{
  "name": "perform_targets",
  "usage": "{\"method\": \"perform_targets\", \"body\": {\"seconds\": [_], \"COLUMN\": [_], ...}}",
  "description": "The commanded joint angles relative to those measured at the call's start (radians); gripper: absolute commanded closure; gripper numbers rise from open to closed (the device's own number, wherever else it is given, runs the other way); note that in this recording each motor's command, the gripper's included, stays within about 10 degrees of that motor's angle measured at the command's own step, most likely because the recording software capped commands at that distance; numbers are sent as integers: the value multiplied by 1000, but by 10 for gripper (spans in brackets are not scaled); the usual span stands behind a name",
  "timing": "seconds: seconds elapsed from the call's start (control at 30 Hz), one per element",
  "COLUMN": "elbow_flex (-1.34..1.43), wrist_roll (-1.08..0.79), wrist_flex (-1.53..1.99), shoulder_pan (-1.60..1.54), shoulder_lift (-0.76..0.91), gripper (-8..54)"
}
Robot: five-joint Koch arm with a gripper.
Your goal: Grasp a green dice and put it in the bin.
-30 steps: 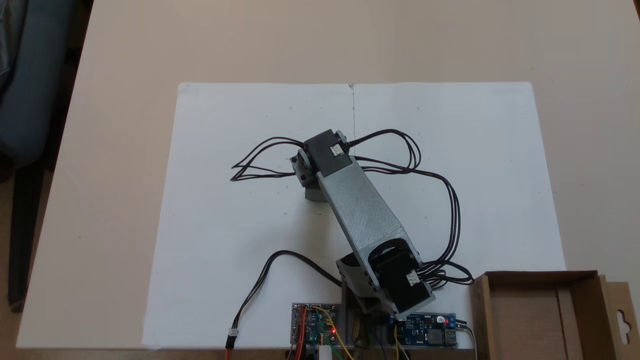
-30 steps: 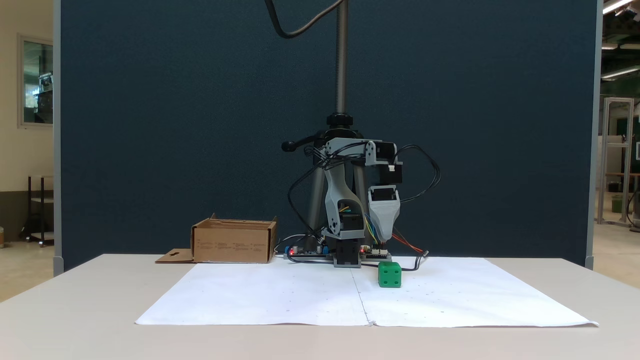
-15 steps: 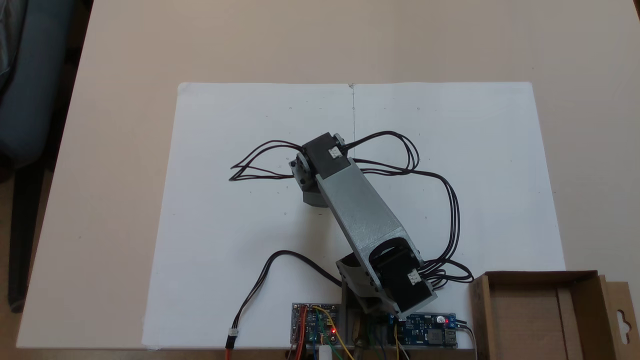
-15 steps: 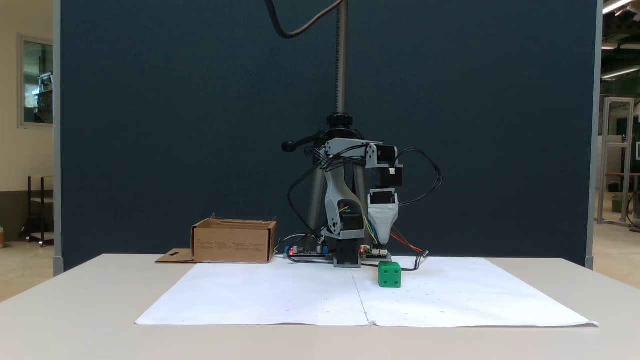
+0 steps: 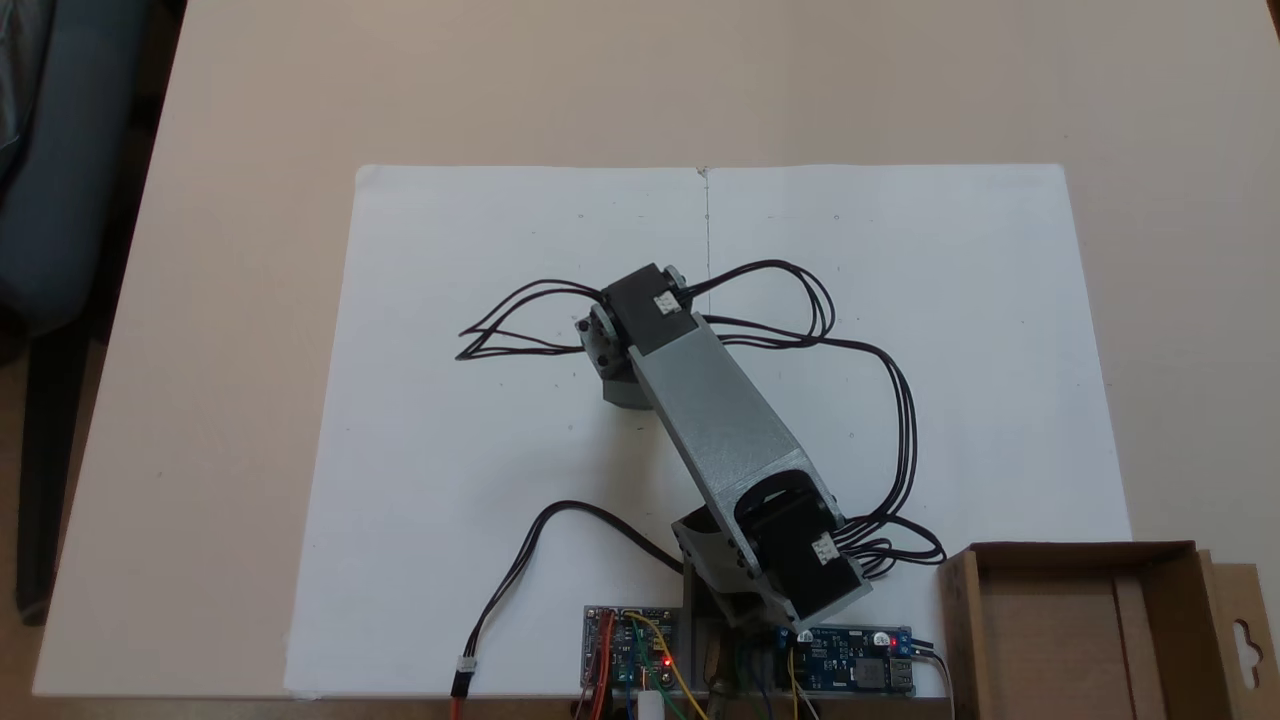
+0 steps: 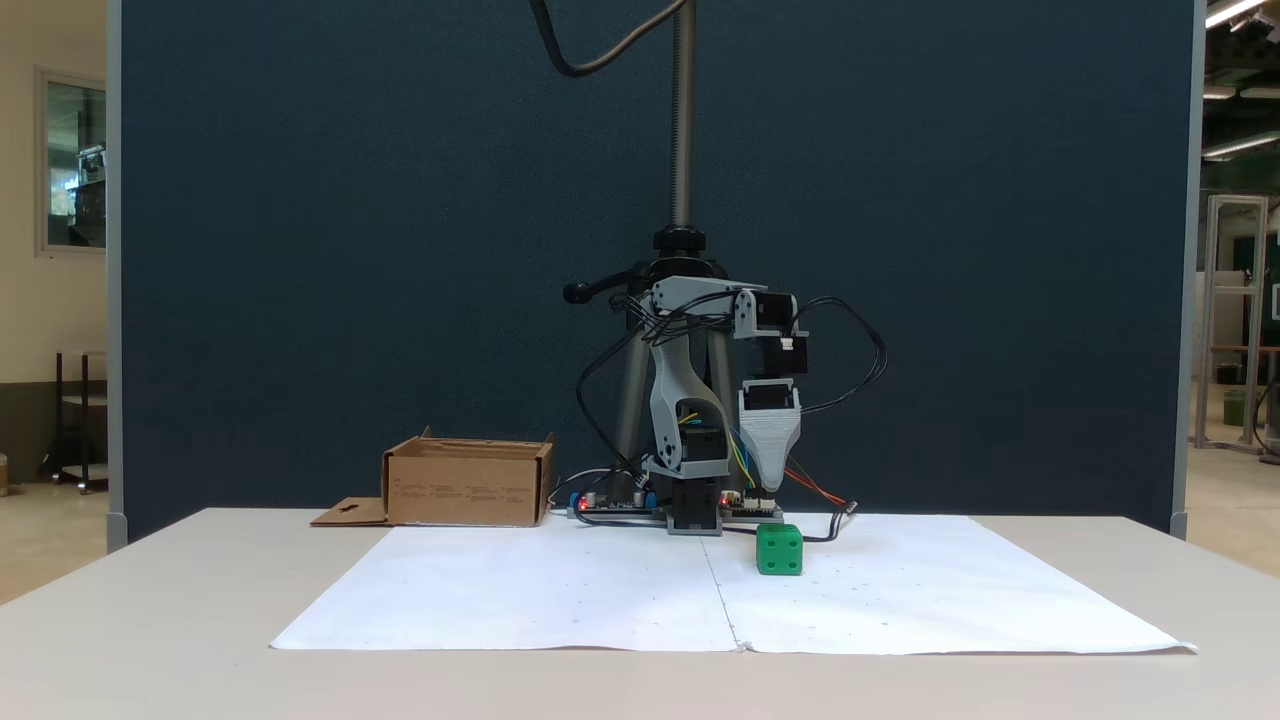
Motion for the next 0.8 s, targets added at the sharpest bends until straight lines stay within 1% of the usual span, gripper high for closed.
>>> {"method": "perform_targets", "body": {"seconds": [0.0, 0.47, 0.77], "elbow_flex": [-15, -14, -11], "wrist_roll": [86, 86, 86], "wrist_flex": [-29, -97, -120], "shoulder_pan": [-11, -14, 3], "shoulder_lift": [-9, -193, -267], "gripper": [17, 17, 18]}}
